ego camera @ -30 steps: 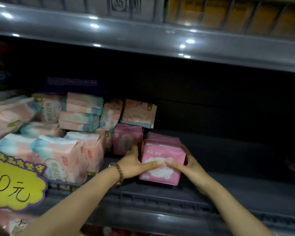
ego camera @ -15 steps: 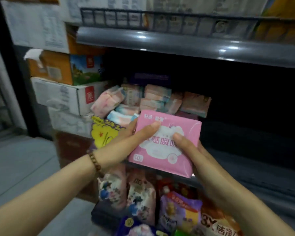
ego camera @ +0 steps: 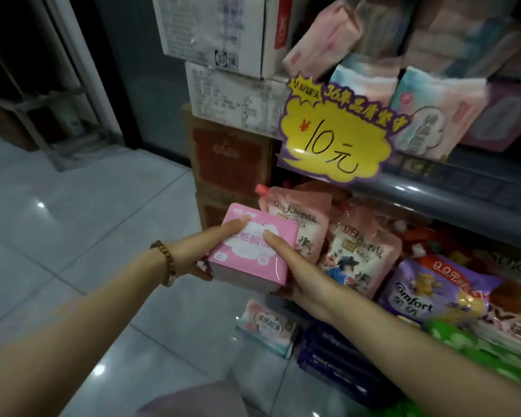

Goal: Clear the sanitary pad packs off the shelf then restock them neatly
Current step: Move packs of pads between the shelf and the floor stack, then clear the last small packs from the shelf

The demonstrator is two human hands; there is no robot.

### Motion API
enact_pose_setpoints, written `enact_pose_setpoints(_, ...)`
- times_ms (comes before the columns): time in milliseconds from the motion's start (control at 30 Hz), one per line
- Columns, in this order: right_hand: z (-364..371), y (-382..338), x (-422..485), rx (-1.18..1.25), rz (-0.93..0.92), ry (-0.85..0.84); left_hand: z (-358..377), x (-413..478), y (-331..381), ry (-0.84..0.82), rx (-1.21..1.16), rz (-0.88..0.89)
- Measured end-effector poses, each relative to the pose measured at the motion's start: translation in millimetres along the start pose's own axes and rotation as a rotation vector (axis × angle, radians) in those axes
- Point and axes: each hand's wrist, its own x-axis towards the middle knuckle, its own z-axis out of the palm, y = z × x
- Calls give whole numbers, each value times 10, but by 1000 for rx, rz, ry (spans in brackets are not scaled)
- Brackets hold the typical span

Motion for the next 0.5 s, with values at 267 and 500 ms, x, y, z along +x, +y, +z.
enact_pose_setpoints(267,195,1094,1385,111,310,135,-224,1221,-1352,-42,-238,-151)
enact_pose_setpoints(500,198,1857,2227,161,408,171,-272,2054,-2276,-18,-365,-206)
